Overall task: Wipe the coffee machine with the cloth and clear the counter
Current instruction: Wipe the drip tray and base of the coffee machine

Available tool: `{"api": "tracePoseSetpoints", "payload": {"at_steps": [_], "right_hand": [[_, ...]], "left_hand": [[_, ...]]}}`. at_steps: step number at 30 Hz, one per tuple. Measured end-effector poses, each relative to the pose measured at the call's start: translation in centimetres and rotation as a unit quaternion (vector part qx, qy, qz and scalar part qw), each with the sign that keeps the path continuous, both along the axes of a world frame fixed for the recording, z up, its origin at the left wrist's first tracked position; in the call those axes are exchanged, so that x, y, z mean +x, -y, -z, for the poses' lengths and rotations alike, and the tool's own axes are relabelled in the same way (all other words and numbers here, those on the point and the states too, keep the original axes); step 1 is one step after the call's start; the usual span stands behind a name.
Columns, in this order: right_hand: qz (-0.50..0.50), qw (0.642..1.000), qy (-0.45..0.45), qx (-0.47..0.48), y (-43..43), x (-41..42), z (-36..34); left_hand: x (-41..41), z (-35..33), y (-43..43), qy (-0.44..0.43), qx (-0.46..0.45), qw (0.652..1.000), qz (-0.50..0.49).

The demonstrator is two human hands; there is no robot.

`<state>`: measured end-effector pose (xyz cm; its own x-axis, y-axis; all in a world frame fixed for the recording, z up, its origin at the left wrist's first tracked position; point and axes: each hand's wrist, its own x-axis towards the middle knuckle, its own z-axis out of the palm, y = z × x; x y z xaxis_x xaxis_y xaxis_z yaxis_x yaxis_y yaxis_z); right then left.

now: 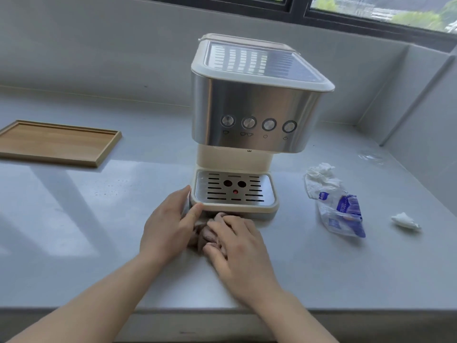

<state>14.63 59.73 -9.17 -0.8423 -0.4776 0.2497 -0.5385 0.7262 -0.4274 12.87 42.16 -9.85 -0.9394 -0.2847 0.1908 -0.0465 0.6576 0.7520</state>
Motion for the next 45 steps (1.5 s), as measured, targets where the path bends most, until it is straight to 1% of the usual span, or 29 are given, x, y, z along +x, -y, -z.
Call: {"api": "tracePoseSetpoints", "payload": {"at_steps": [2, 3, 4, 6, 9, 11, 13, 17, 18, 22, 25, 29, 33, 35, 39, 41, 45], "right_hand": [[-0.009, 0.998, 0.052, -0.028, -2.0, 0.5, -0.7], [0.005, 0.998, 0.058, -0.032, -3.1, 0.9, -1.0], [0.027, 0.998, 0.057, -0.029, -4.2, 1.2, -1.2], [0.063, 0.996, 0.061, 0.0, -5.8, 1.6, -1.6], [0.059, 0.994, 0.078, 0.047, -6.7, 1.4, -1.6], [0.055, 0.993, 0.096, 0.049, -6.3, 1.2, -1.7], [0.033, 0.992, 0.115, 0.044, -5.7, 0.9, -1.8], [0.015, 0.989, 0.132, 0.064, -4.5, 0.7, -2.5], [0.017, 0.989, 0.133, 0.069, -4.2, 0.7, -2.7], [0.01, 0.986, 0.152, 0.068, -3.0, 0.7, -3.9], [-0.007, 0.985, 0.168, 0.048, -1.3, 1.0, -4.6], [-0.043, 0.98, 0.193, 0.024, 2.5, 1.3, -5.9], [-0.091, 0.983, 0.162, 0.01, 7.7, 1.1, -8.0], [-0.111, 0.981, 0.161, 0.004, 10.6, 0.9, -9.1], [-0.143, 0.981, 0.128, 0.019, 16.1, 0.4, -10.6], [-0.152, 0.982, 0.109, 0.023, 18.5, 0.4, -10.8], [-0.157, 0.982, 0.101, 0.011, 22.3, 0.4, -11.1]], "left_hand": [[1.1, -0.5, 0.3, -0.004, 0.051, 0.999, -0.013], [2.2, -0.8, 0.4, -0.018, 0.051, 0.998, -0.009], [3.5, -1.1, 0.3, -0.039, 0.038, 0.998, 0.014], [6.1, -1.4, -0.4, -0.053, -0.002, 0.994, 0.097], [7.6, -1.0, -1.2, -0.004, -0.07, 0.976, 0.207], [7.1, -0.7, -1.5, 0.02, -0.13, 0.963, 0.234], [6.4, -1.0, -1.6, 0.026, -0.157, 0.961, 0.228], [5.6, -2.0, -1.6, 0.03, -0.154, 0.963, 0.217], [5.6, -2.2, -1.5, 0.038, -0.147, 0.965, 0.215], [6.0, -3.2, -0.1, 0.079, -0.071, 0.976, 0.188], [6.9, -3.9, 1.7, 0.092, -0.067, 0.976, 0.183], [8.8, -4.9, 5.3, 0.097, -0.028, 0.986, 0.132], [10.6, -6.9, 9.9, 0.081, -0.027, 0.993, 0.079], [11.2, -8.1, 12.3, 0.073, -0.027, 0.995, 0.058], [11.9, -10.1, 16.9, 0.067, -0.051, 0.996, 0.022], [12.2, -10.7, 19.0, 0.063, -0.052, 0.997, 0.005], [12.4, -11.2, 22.3, 0.06, -0.064, 0.996, -0.008]]}}
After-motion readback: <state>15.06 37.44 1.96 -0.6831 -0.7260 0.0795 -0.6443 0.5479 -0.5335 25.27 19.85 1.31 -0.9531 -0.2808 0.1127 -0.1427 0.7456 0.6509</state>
